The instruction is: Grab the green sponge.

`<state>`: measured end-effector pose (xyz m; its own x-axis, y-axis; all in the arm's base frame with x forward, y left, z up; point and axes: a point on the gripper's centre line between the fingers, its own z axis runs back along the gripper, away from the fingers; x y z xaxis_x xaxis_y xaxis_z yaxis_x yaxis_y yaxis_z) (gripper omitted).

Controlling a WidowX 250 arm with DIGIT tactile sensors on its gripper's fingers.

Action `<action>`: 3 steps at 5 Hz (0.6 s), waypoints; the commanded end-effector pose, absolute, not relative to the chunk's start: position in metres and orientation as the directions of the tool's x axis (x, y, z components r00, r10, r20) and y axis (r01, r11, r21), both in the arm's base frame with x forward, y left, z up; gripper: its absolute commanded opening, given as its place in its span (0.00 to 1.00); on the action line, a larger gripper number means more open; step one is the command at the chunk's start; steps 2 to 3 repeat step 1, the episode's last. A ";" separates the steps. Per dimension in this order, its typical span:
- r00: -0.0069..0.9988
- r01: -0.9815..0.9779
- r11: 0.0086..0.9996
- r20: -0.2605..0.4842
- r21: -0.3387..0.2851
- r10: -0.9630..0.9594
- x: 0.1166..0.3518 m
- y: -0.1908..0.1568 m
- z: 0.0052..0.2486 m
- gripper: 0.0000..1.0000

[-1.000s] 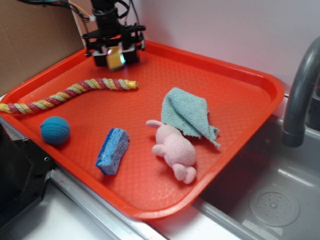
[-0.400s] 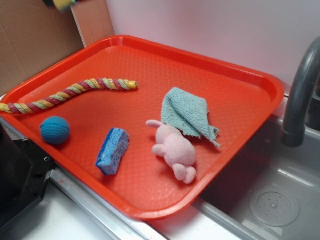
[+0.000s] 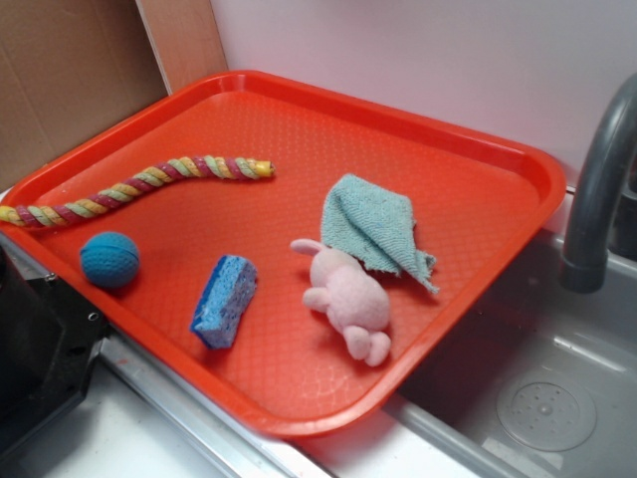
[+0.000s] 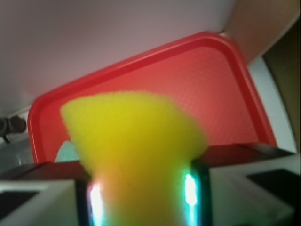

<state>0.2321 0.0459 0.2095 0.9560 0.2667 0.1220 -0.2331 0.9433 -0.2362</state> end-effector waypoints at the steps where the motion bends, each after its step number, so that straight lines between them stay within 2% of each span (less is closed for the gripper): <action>1: 0.948 -0.235 0.967 0.199 -0.095 0.249 0.235 0.043 0.199 0.00; 3: 0.948 -0.235 0.967 0.199 -0.095 0.249 0.235 0.043 0.199 0.00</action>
